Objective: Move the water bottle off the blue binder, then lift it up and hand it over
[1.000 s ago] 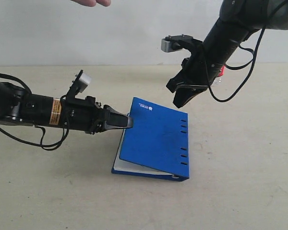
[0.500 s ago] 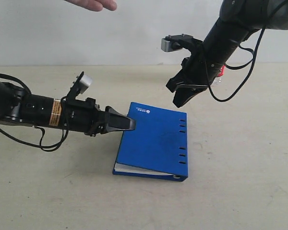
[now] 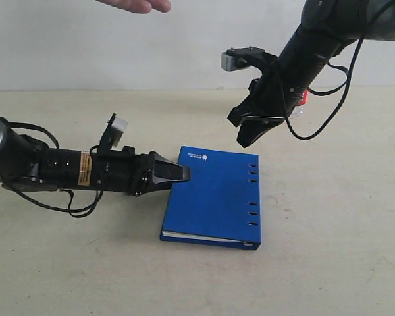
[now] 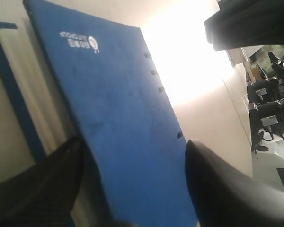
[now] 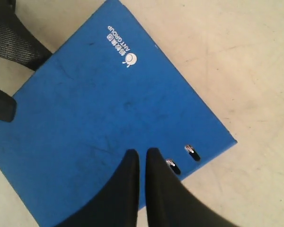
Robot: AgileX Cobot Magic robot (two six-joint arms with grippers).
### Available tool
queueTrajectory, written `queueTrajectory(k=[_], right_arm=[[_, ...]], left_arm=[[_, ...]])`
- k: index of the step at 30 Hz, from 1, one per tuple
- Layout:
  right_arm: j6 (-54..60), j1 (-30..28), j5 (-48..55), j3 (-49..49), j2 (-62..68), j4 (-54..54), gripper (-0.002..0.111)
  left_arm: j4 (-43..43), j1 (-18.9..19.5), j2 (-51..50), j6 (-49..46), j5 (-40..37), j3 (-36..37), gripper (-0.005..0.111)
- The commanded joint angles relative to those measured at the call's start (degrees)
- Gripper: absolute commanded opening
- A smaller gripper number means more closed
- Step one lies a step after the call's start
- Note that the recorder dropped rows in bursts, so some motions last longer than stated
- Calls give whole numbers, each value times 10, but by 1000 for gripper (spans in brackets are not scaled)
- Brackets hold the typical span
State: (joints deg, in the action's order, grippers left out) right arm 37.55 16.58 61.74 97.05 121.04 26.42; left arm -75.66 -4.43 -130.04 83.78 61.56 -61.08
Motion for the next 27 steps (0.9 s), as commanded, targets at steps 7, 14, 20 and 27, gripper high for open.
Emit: queueTrajectory(k=[7, 14, 20, 27], right_arm=[[9, -1, -5, 2, -5, 2, 0], [9, -1, 0, 2, -5, 2, 0], [9, -1, 0, 2, -5, 2, 0], [9, -1, -5, 2, -5, 2, 0]], left_arm=[[0, -3, -3, 6, 84, -16, 36], [-24, -3, -3, -11, 84, -17, 9], [-39, -3, -3, -13, 42, -17, 32], [-27, -25, -3, -7, 4, -17, 52]])
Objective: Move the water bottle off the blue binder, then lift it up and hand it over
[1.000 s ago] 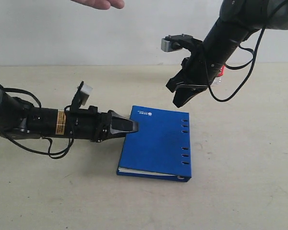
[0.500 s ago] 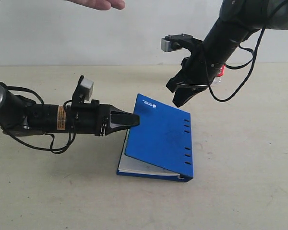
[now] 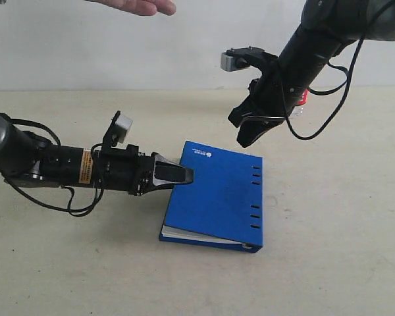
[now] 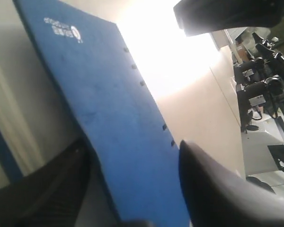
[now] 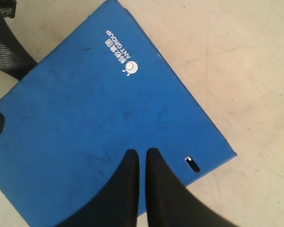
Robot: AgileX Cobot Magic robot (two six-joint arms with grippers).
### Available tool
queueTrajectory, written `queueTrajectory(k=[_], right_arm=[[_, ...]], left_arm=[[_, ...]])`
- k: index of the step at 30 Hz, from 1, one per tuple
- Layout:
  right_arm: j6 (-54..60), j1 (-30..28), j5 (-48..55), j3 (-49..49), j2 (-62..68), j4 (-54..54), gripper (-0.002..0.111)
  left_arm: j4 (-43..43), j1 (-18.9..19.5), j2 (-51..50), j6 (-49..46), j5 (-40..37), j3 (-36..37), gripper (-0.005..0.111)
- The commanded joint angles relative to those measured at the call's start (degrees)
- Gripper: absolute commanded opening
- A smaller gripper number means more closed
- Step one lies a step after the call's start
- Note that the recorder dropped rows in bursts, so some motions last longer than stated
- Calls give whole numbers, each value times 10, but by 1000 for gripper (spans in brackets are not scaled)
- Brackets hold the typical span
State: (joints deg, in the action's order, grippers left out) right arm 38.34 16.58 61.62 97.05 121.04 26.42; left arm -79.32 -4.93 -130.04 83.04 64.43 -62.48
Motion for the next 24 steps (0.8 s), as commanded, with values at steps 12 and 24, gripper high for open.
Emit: queueTrajectory(k=[12, 24], right_arm=[[0, -1, -1, 2, -5, -15, 0], [17, -1, 7, -16, -4, -93, 0]], left_arm=[[8, -31, -3, -57, 16, -25, 5], [10, -10, -3, -176, 55, -14, 5]])
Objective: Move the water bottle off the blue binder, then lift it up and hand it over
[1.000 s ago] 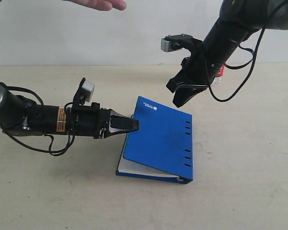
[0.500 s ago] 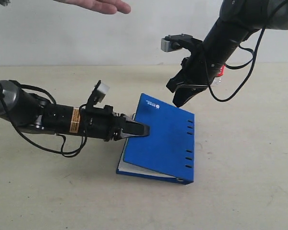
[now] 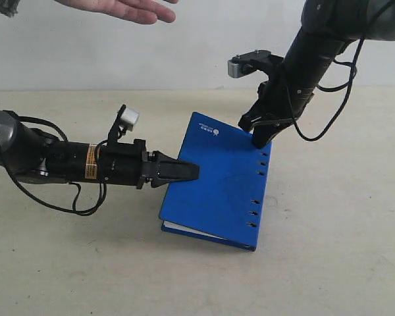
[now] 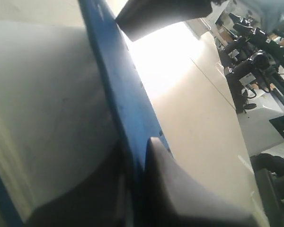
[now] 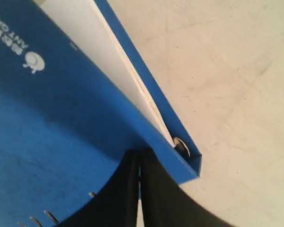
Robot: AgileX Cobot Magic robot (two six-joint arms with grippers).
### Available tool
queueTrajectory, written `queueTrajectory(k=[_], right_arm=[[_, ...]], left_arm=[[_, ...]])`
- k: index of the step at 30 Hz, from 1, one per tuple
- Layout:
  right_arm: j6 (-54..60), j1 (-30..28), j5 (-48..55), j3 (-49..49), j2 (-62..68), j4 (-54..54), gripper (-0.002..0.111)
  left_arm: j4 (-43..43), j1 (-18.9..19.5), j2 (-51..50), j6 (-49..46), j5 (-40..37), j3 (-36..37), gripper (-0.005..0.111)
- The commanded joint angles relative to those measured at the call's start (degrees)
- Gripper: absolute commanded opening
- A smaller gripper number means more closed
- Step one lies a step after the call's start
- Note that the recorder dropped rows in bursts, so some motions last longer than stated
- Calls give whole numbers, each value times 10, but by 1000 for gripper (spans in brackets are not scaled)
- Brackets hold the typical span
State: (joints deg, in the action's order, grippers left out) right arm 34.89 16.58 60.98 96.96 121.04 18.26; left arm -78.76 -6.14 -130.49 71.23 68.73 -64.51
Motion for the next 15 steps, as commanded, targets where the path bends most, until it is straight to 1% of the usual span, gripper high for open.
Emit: queueTrajectory(k=[1, 3, 4, 9, 11, 13, 15], right_arm=[[66, -1, 9, -24, -4, -11, 1], [81, -1, -10, -41, -4, -11, 5], [81, -1, -24, -48, -4, -11, 9], [79, -1, -78, -63, -4, -11, 43], [65, -1, -88, -63, -4, -14, 52], [55, -1, -90, -63, -4, -26, 57], [27, -1, -94, -63, -4, -52, 58]], left_arm=[[5, 2, 2, -69, 12, 10, 5], [5, 2, 2, -71, 12, 9, 5], [5, 2, 2, -71, 12, 9, 5], [5, 2, 2, -90, 12, 9, 5], [5, 2, 2, -94, 12, 9, 5], [1, 2, 2, -104, 12, 9, 5], [-1, 2, 2, -116, 12, 12, 5]])
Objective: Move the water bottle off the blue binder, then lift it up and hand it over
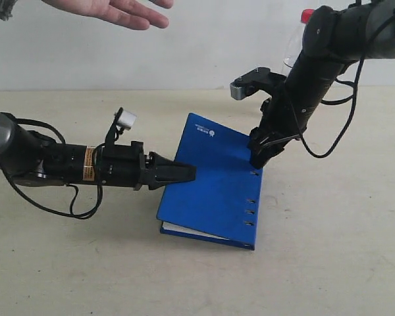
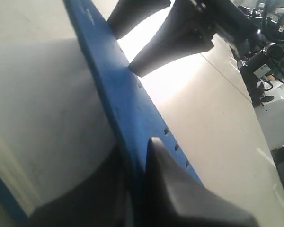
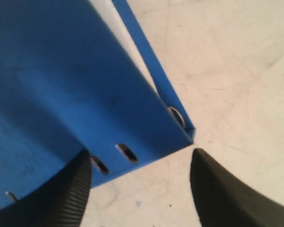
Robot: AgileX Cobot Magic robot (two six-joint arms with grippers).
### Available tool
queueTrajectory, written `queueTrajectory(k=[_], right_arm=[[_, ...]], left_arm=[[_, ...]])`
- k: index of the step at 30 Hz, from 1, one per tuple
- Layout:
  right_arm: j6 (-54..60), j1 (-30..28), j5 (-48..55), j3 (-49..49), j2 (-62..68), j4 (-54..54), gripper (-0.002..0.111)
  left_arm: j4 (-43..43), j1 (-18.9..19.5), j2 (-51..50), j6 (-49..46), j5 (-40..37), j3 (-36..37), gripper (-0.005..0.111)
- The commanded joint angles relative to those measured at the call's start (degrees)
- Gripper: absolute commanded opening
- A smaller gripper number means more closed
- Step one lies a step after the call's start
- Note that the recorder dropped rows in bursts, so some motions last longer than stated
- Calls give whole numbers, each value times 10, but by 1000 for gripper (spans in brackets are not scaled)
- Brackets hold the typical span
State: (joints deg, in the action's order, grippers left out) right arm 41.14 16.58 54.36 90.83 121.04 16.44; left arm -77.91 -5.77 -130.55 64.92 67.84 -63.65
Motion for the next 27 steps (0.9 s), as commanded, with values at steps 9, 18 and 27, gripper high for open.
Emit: queueTrajectory(k=[9, 18, 27], right_arm=[[-57, -30, -56, -2, -4, -14, 58], [228, -117, 66, -16, -4, 338, 58], [304, -122, 66, -52, 48, 376, 58]], left_arm=[[3, -1, 2, -106, 21, 20, 5], [10, 5, 2, -106, 21, 19, 5], [6, 6, 2, -106, 21, 19, 5]])
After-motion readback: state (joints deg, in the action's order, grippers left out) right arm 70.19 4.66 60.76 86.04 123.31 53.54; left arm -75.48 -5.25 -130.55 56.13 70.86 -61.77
